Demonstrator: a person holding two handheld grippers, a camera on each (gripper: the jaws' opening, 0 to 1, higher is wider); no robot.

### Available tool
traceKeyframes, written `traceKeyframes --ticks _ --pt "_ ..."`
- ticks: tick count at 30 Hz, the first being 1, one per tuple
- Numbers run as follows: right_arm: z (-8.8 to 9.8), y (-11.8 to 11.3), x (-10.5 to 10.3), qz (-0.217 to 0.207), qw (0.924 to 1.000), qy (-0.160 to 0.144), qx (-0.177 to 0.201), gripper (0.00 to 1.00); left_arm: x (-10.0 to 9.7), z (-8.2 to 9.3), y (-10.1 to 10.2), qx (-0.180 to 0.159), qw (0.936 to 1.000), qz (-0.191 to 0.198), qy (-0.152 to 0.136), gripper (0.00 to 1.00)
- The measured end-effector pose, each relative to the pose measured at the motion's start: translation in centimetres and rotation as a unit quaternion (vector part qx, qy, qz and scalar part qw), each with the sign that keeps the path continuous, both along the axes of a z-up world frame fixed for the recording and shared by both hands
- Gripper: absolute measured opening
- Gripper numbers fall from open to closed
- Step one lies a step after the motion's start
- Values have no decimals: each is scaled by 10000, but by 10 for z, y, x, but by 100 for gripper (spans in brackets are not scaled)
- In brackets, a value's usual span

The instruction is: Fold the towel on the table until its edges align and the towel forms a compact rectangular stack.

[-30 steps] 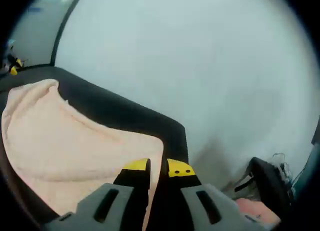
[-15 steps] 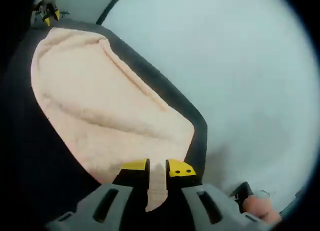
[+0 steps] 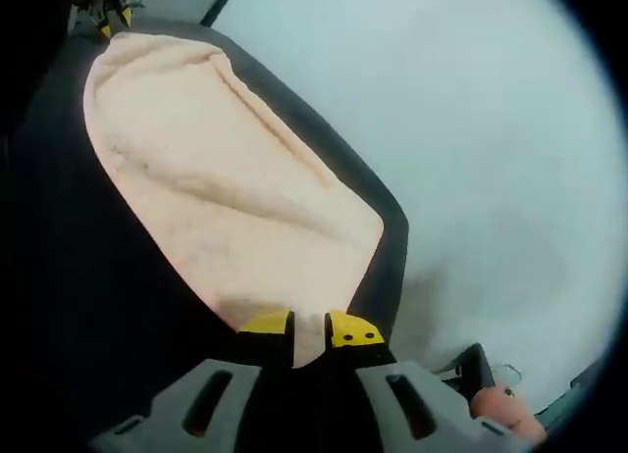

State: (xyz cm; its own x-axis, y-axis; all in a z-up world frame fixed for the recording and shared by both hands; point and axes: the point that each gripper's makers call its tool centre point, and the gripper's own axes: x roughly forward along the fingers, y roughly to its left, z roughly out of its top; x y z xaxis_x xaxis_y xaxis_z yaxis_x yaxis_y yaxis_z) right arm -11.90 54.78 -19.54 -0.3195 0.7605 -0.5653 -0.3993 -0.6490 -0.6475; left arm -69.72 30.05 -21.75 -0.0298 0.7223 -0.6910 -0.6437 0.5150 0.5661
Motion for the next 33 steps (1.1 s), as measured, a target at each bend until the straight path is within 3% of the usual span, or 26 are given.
traceKeyframes --ticks 2,4,5,6,11,14,16,18,23,27,33 --pt "-10 0 5 204 9993 -305 -116 10 2 -1 2 21 10000 -13 8 20" --pt "-14 -8 8 167 9993 -84 -336 10 11 -4 0 -38 10000 -62 -44 4" --pt "-13 -8 8 84 9990 168 -403 10 14 -4 0 -22 10000 -74 -55 2" --pt "-11 -8 10 71 9988 246 -422 10 12 -4 1 32 9999 -68 -79 2" --pt "-12 -17 24 140 9993 -46 -344 11 17 18 -3 464 9972 91 -580 2" --pt "-15 -18 21 240 9984 86 -495 11 20 31 -12 654 9950 140 -736 2" --pt "-19 -18 16 420 9979 -111 -486 11 26 40 -15 870 9909 151 -1020 2" --pt "-26 -20 11 619 9960 -343 -540 11 27 44 -18 938 9893 150 -1110 2" --pt "-26 -14 2 781 9944 -549 -444 10 41 45 -25 965 9887 60 -1147 1" --pt "-34 -14 -1 945 9908 -766 -587 1 40 42 -24 880 9920 31 -900 1" --pt "-25 -25 9 908 9900 -840 -678 0 38 51 -27 966 9923 33 -768 0"
